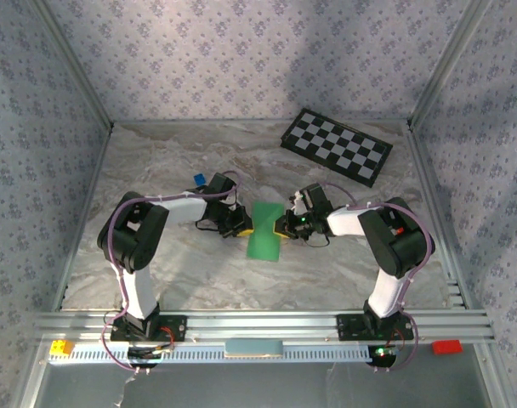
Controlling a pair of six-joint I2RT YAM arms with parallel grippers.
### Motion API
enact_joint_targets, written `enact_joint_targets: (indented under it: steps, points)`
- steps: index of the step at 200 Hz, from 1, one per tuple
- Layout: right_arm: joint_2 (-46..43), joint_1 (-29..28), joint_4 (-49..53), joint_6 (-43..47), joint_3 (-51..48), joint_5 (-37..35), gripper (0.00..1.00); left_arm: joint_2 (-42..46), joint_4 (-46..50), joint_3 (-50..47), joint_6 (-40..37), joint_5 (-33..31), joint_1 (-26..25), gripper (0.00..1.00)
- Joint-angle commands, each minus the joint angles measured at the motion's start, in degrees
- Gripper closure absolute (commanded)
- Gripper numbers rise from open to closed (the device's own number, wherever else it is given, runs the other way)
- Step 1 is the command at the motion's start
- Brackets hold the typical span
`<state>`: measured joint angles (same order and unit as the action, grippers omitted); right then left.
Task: Fold a paper plane with a square sheet of paper (pick it up from the middle)
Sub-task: Third fold the triangle at the center of the table.
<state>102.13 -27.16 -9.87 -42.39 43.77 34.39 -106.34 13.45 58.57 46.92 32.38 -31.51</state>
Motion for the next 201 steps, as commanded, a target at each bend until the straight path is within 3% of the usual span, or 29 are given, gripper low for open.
enact_joint_targets:
  steps: [1,53,73,107,135,172,201]
  points:
    - [1.3,-0.4,4.5,1.3,-0.3,-2.9,0.88,0.1,0.8,-0.7,0.3,-0.6,0.3,0.92]
    - [0.5,-0.4,3.4,1.6,-0.2,-2.4,0.87,2.0,1.3,-1.2,1.0,-1.0,0.6,0.99]
    - [-1.1,-0.8,2.7,2.4,-0.6,-3.3,0.8,3.6,1.2,-2.0,2.4,-1.3,0.6,1.0]
    - [-10.1,-3.8,7.9,5.9,-1.1,-12.7,0.64,7.2,-2.3,-5.5,7.9,-1.1,0.7,1.0]
    - [-16.9,-9.6,18.0,12.5,1.1,-26.7,0.56,9.0,-5.8,-8.6,11.7,-0.1,0.7,1.0]
    - [-26.1,-18.0,13.9,15.4,-3.2,-39.1,0.52,10.0,-7.7,-10.5,13.1,1.5,0.8,1.0]
    - [-28.4,-23.8,6.0,24.5,-7.7,-42.5,0.53,10.9,-7.7,-10.5,12.9,2.1,0.9,1.0]
